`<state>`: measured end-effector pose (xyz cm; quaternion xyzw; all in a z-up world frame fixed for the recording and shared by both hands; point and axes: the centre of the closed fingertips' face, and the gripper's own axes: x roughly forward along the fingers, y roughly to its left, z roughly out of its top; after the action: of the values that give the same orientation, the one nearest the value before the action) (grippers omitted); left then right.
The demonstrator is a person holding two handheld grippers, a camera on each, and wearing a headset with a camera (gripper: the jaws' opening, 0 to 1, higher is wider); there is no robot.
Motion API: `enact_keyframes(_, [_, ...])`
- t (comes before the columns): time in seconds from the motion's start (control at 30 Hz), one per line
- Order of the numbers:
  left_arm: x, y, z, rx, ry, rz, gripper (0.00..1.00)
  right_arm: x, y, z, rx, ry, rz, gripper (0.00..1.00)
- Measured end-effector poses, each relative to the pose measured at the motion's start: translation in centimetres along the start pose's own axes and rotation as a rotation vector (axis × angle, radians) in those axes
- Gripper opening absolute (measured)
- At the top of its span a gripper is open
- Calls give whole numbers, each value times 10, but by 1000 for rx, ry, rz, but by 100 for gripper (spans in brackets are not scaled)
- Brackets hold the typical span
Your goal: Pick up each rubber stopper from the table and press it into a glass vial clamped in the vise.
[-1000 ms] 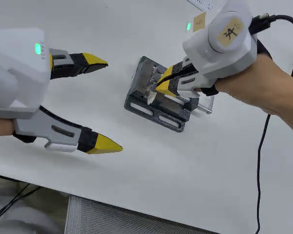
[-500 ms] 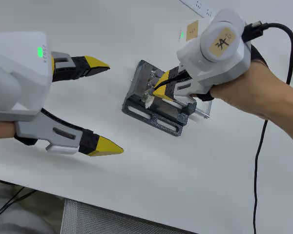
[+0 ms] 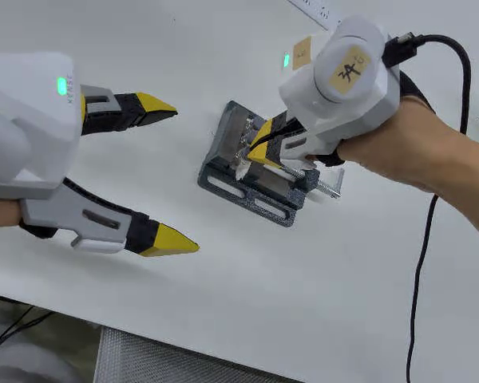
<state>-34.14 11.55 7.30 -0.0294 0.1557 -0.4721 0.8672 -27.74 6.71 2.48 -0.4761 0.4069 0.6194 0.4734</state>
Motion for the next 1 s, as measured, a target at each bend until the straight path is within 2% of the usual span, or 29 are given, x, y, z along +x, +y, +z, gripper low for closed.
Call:
enact_keyframes(0.23, [-1,4,0,-6,-5,10,85,1,-2,1,3,-3,-2,0])
enact_keyframes(0.43, [0,5,2,-5,-12,13,85,1,1,2,-29,15,-21,0])
enact_keyframes(0.8, [0,5,2,-4,-10,14,84,3,0,0,-21,8,-6,0])
enact_keyframes(1.0, [2,4,3,-2,-12,13,84,4,-1,2,-21,33,6,0])
